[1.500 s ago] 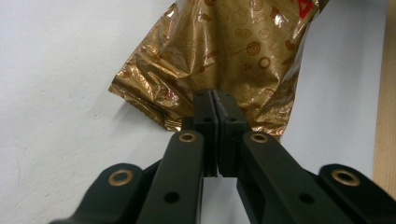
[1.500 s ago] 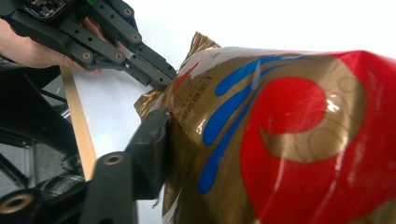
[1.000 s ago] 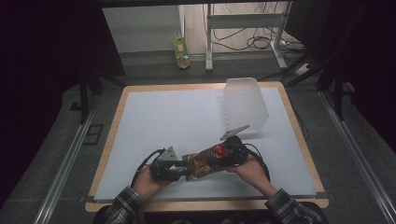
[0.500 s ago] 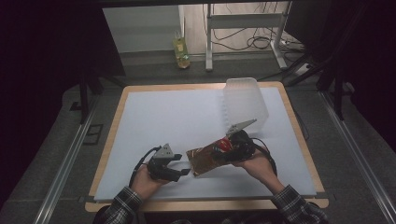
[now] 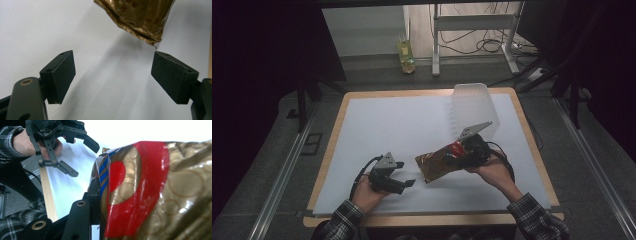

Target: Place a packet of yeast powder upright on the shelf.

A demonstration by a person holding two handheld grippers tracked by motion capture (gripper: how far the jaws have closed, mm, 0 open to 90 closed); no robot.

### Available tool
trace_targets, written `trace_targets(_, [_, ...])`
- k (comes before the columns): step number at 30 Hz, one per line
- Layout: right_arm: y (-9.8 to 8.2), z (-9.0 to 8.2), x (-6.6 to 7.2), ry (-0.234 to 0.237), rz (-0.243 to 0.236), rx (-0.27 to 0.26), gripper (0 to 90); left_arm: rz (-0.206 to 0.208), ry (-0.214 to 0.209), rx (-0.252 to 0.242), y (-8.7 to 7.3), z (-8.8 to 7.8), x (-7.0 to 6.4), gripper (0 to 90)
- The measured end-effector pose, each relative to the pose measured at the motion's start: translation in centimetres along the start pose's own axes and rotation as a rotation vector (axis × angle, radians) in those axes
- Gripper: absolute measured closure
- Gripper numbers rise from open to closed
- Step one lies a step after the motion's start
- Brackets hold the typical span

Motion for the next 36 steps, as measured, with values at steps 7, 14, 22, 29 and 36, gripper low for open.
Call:
trace_targets(7, [0.1, -0.8, -0.8, -0.008, -0.018, -0.009, 64.6, 0.025, -0.006, 0.01, -0.1, 0.0, -0.1, 17.2])
trace_targets(14, [0.6, -1.7, -1.7, -0.005, -0.041, -0.03, 64.7, 0.039, 0.002, 0.006, -0.1, -0.1, -0.1, 15.3])
trace_targets(22, [1.4, -2.5, -2.5, -0.026, -0.074, -0.037, 64.8, 0.042, 0.021, 0.005, -0.2, -0.2, 0.1, 12.4])
trace_targets(29, [2.1, -3.1, -3.1, -0.047, -0.105, -0.047, 64.9, 0.05, 0.038, -0.008, -0.2, -0.5, 0.1, 10.8])
trace_targets(36, [2.7, -3.7, -3.9, -0.072, -0.135, -0.051, 64.9, 0.062, 0.061, -0.024, -0.1, -0.8, 0.1, 8.1])
Point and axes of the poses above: each handheld gripper's, and its own axes: z roughly forward along the jaws, y roughly out of its top, x roughly to its left, the point moved 1 cm from there along z, roughly forward along the jaws, and after that the axes turned 15 degrees about -y, right-handed, at the moved point
